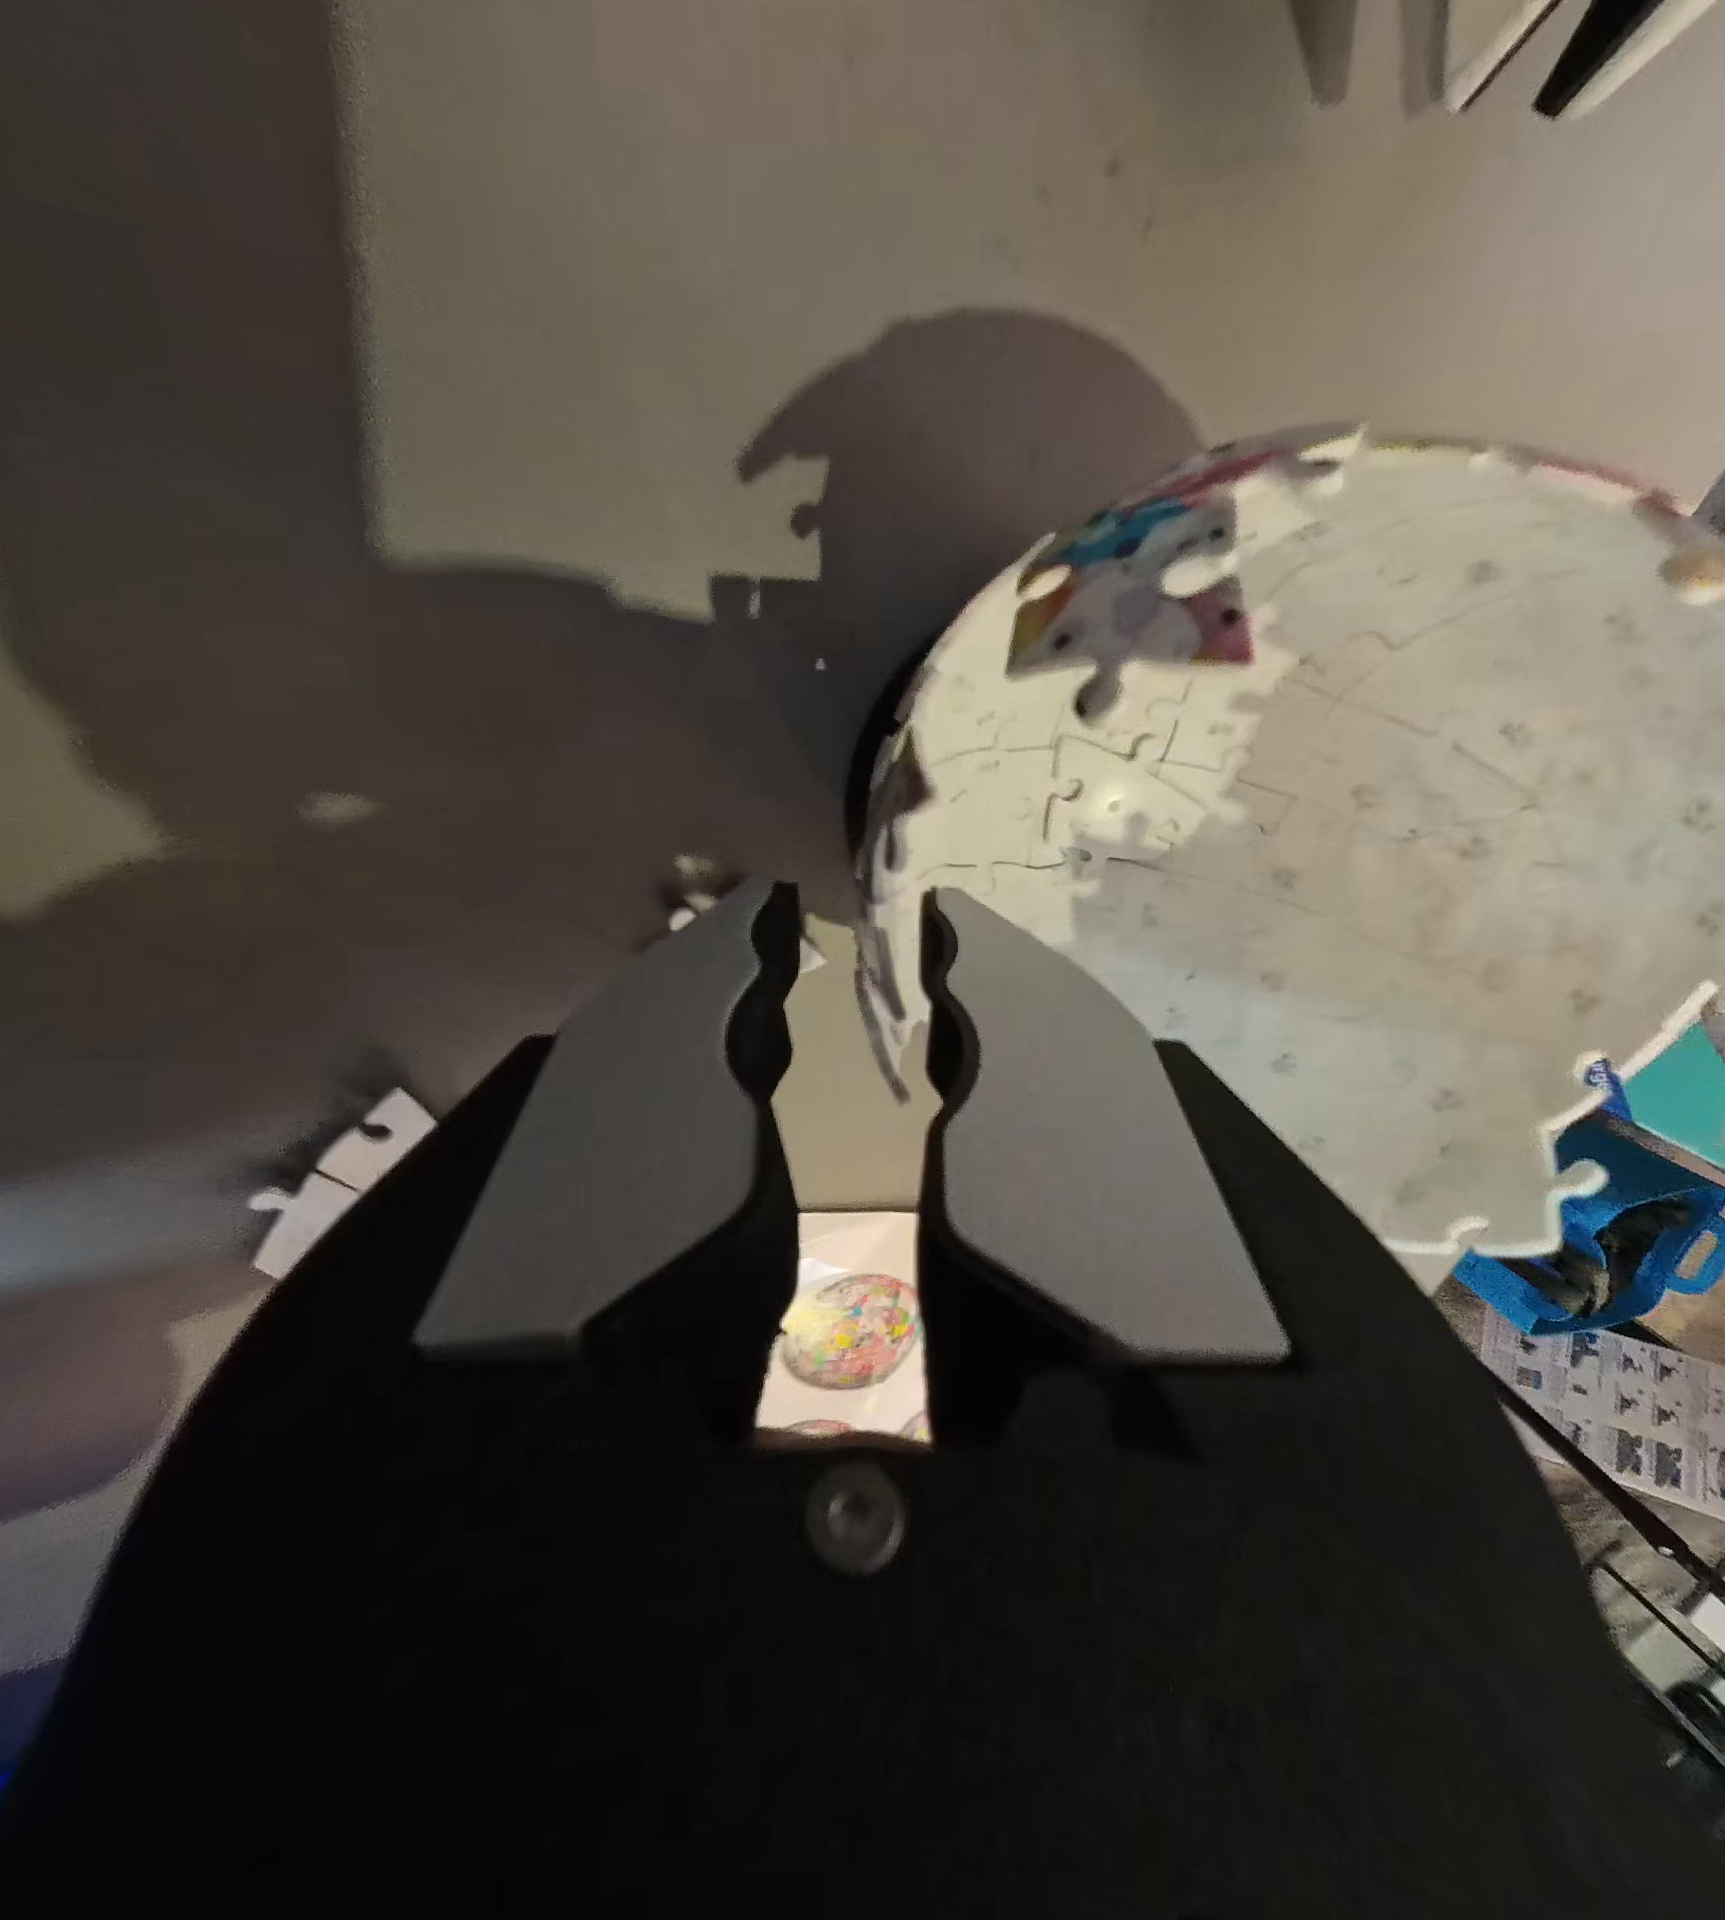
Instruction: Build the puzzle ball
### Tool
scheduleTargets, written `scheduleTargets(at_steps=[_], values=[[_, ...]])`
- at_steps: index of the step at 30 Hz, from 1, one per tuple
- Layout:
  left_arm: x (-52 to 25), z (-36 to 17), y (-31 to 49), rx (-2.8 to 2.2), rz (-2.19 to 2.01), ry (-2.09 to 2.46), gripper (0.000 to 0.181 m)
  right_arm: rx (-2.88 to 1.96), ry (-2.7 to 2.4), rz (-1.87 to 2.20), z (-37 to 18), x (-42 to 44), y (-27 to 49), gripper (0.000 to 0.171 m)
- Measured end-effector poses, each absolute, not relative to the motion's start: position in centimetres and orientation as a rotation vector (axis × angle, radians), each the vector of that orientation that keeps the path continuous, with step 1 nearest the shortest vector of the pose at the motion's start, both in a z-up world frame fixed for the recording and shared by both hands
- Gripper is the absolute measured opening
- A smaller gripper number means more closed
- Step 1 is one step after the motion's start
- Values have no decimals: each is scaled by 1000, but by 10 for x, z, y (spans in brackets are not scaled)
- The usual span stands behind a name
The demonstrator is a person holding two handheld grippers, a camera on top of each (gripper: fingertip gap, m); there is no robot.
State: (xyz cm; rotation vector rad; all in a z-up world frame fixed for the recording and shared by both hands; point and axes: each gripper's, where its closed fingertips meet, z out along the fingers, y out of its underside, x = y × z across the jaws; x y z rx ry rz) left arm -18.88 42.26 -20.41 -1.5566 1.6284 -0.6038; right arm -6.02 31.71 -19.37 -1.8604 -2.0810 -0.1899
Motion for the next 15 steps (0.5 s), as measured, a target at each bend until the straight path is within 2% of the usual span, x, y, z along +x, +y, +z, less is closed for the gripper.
scheduleTargets(at_steps=[8, 15], values=[[-189, -205, 422, -1549, -585, 1636, 15, -1853, -2103, -237, -200, -62, 318, 5], [-189, -205, 422, -1550, -588, 1634, 15, -1849, -2103, -247, -205, -63, 320, 4]])
